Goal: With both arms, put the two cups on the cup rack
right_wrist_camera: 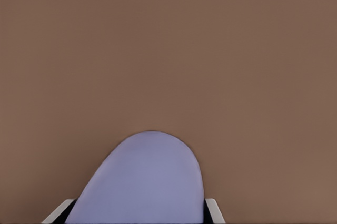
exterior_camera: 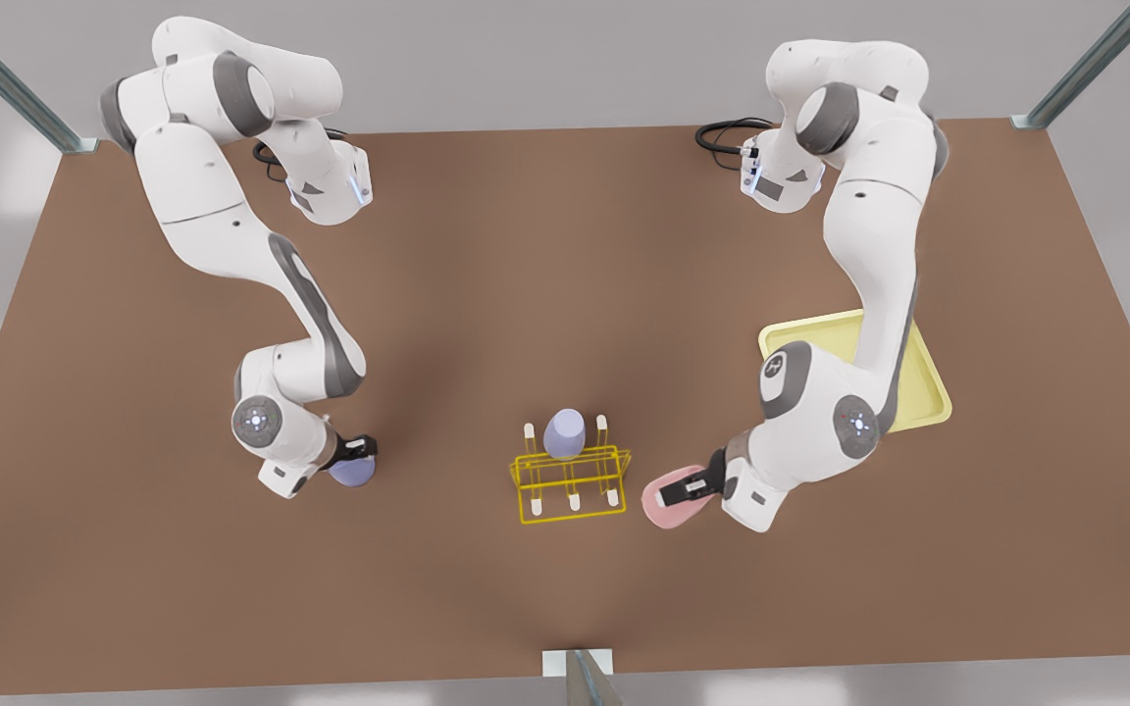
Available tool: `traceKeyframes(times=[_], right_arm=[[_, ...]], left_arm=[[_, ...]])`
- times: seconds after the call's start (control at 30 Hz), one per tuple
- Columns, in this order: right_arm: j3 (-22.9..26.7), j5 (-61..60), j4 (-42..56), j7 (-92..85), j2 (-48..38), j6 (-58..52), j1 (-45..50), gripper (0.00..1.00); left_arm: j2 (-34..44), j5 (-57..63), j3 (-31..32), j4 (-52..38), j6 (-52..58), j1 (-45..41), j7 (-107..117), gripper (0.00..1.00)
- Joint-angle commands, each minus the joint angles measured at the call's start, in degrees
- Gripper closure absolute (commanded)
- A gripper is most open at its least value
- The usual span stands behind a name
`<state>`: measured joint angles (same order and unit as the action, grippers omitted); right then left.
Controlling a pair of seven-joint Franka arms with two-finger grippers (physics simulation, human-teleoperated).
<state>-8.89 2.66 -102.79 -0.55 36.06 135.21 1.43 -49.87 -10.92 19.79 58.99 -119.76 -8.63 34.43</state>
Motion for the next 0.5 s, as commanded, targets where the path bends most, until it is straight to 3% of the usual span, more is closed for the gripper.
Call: traceKeyframes(times=[0.0, 0.37, 0.4, 0.47], right_arm=[[0.0, 0.0, 0.0, 0.0, 0.2, 0.2, 0.0, 0.11], [-0.2, 0.0, 0.7, -0.2, -0.3, 0.2, -0.1, 0.20], [-0.2, 0.0, 0.8, -0.2, -0.3, 0.3, -0.1, 0.20], [-1.0, -0.6, 1.4, -0.1, -1.0, 0.4, -0.2, 0.20]], left_arm=[[-0.7, -0.4, 0.2, -0.7, -2.6, -0.7, 19.0, 0.16], [-3.5, 0.0, 0.3, -0.2, -4.3, -4.7, 19.0, 0.16], [-3.8, 0.0, 0.3, -0.2, -4.4, -4.9, 18.9, 0.00], [-3.9, 0.8, 0.3, -0.2, -4.4, -5.1, 19.0, 0.00]])
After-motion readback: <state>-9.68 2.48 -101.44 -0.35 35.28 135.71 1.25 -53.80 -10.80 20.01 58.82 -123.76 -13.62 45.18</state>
